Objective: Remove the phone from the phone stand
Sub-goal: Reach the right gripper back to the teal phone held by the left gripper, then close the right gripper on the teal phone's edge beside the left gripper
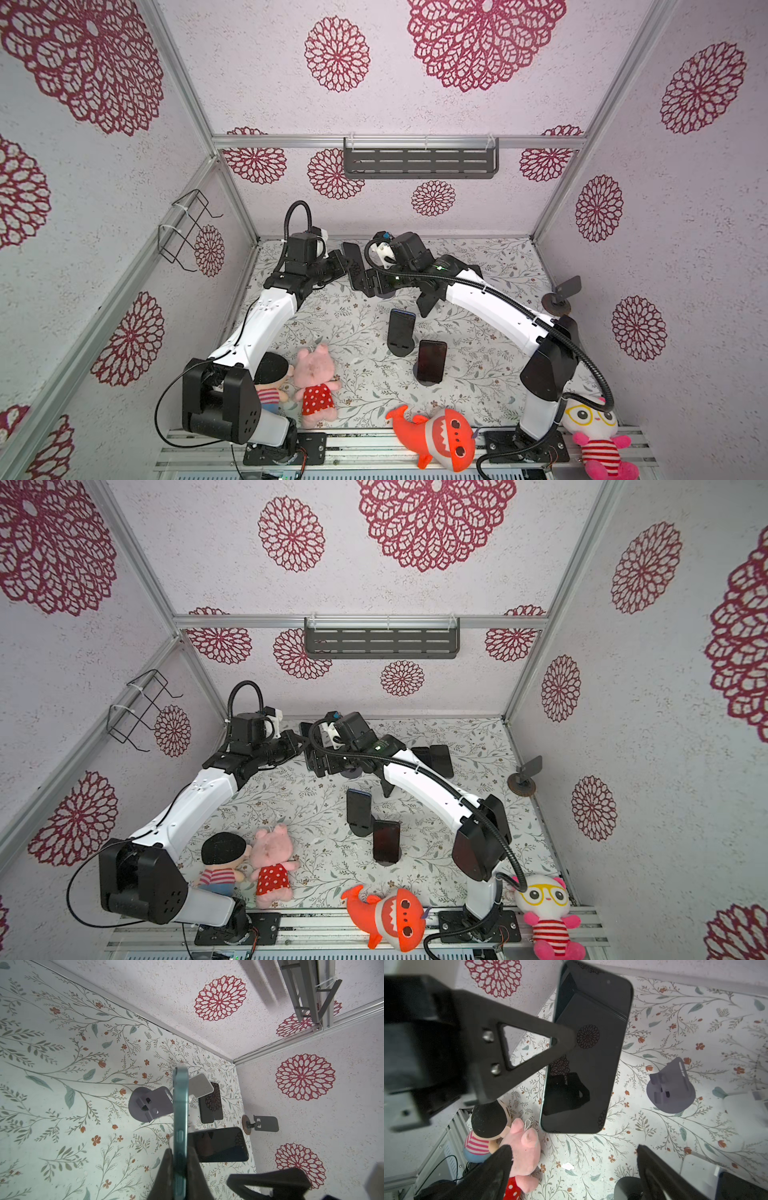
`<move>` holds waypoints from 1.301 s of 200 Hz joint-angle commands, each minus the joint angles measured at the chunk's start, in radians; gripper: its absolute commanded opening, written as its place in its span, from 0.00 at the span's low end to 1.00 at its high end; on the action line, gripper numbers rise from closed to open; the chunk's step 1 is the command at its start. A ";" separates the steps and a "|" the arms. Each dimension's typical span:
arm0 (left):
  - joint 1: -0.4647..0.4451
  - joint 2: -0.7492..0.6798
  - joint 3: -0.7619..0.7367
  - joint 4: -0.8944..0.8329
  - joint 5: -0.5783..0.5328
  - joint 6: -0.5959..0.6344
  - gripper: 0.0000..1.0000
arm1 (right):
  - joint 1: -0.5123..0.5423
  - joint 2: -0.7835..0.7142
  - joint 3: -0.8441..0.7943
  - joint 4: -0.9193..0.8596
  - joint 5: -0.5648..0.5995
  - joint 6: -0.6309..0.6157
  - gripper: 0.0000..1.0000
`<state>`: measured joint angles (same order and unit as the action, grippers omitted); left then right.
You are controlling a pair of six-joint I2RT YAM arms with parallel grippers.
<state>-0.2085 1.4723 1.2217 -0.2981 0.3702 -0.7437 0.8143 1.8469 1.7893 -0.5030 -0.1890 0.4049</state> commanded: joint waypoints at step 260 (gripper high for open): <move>-0.006 -0.004 -0.002 0.107 0.083 -0.011 0.00 | -0.031 0.147 0.089 0.156 -0.138 0.156 0.80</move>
<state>-0.2115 1.4731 1.2163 -0.2661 0.4362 -0.7555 0.7837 2.0136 1.8530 -0.3595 -0.3191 0.5533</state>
